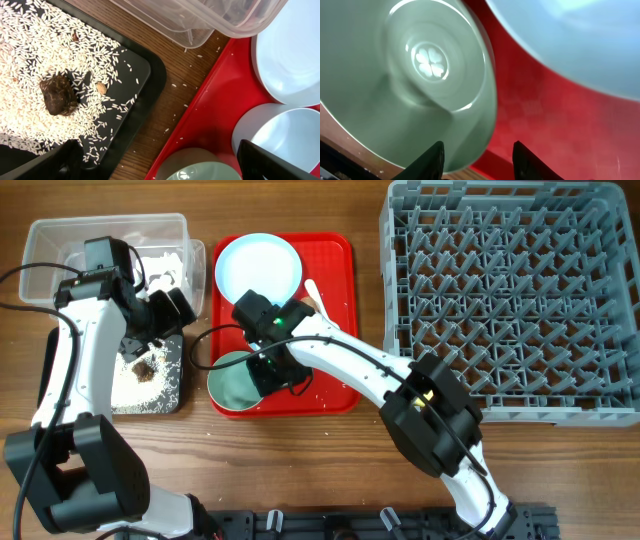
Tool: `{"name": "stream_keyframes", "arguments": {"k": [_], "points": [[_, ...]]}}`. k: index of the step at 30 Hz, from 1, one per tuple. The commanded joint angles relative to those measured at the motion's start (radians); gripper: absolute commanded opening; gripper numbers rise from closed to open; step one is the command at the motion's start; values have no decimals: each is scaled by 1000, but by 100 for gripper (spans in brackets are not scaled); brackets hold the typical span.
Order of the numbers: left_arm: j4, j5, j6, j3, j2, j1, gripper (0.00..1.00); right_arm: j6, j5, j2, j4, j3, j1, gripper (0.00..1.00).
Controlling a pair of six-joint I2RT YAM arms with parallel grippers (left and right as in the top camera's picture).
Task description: Sort waste into correct bins and load items into the dishwasher rack
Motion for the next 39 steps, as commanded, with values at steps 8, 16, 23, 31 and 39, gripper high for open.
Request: {"name": "stream_keyframes", "arguments": {"k": [8, 16, 23, 31, 39], "points": [[3, 8, 16, 19, -4, 4, 100, 144, 34, 19, 64, 3, -3, 27], [3, 8, 16, 19, -4, 4, 100, 179, 43, 39, 58, 3, -3, 23], [3, 8, 16, 19, -4, 4, 100, 201, 48, 45, 57, 3, -2, 4], [3, 8, 16, 19, -4, 4, 100, 214, 48, 9, 5, 22, -25, 4], [3, 8, 16, 19, -4, 4, 100, 167, 189, -245, -100, 22, -45, 4]]}}
